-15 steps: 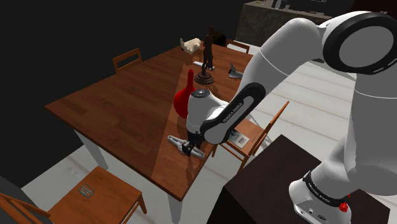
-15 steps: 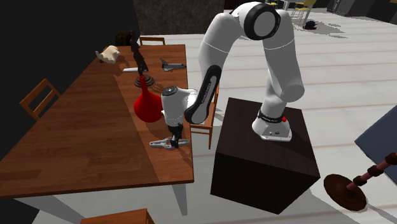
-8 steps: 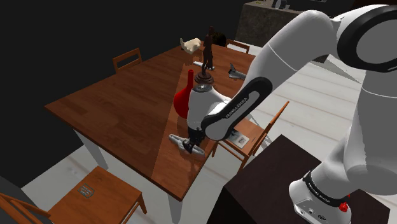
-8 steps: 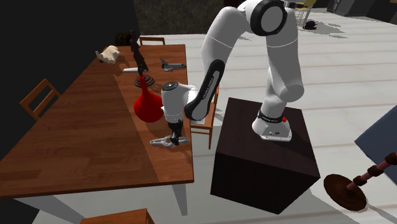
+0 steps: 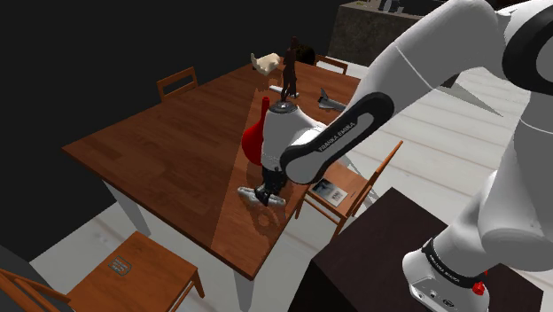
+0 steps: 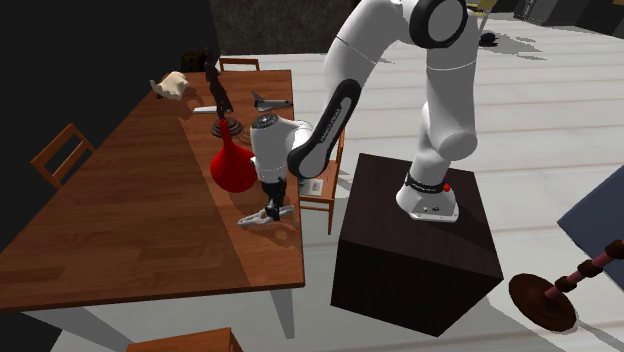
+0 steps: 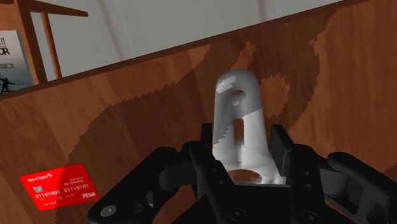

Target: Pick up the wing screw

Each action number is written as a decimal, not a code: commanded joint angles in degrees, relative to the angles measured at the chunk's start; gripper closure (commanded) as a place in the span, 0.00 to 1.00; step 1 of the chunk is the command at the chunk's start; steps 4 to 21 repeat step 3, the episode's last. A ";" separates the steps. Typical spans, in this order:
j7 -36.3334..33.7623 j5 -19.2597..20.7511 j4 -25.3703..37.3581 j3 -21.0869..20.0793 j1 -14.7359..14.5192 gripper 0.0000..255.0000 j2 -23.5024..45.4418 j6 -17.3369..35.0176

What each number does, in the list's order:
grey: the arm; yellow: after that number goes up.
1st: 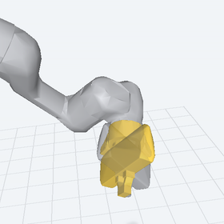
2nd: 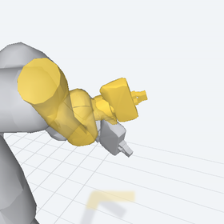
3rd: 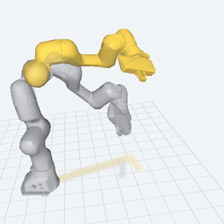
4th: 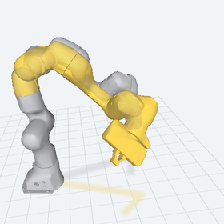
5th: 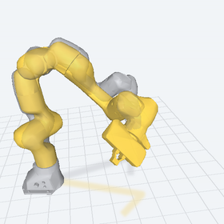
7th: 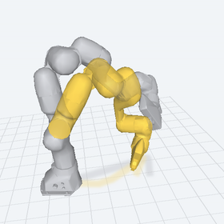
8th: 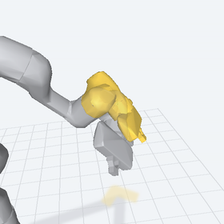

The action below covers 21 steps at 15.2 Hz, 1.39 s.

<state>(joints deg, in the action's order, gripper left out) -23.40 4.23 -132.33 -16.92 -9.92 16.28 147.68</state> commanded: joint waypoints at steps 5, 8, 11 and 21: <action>0.54 -0.82 -0.10 -0.42 0.32 1.00 -1.63 -1.49; 0.54 -0.82 -0.10 -0.42 0.32 1.00 -1.63 -1.49; 0.54 -0.82 -0.10 -0.42 0.32 1.00 -1.63 -1.49; 0.54 -0.82 -0.10 -0.42 0.32 1.00 -1.63 -1.49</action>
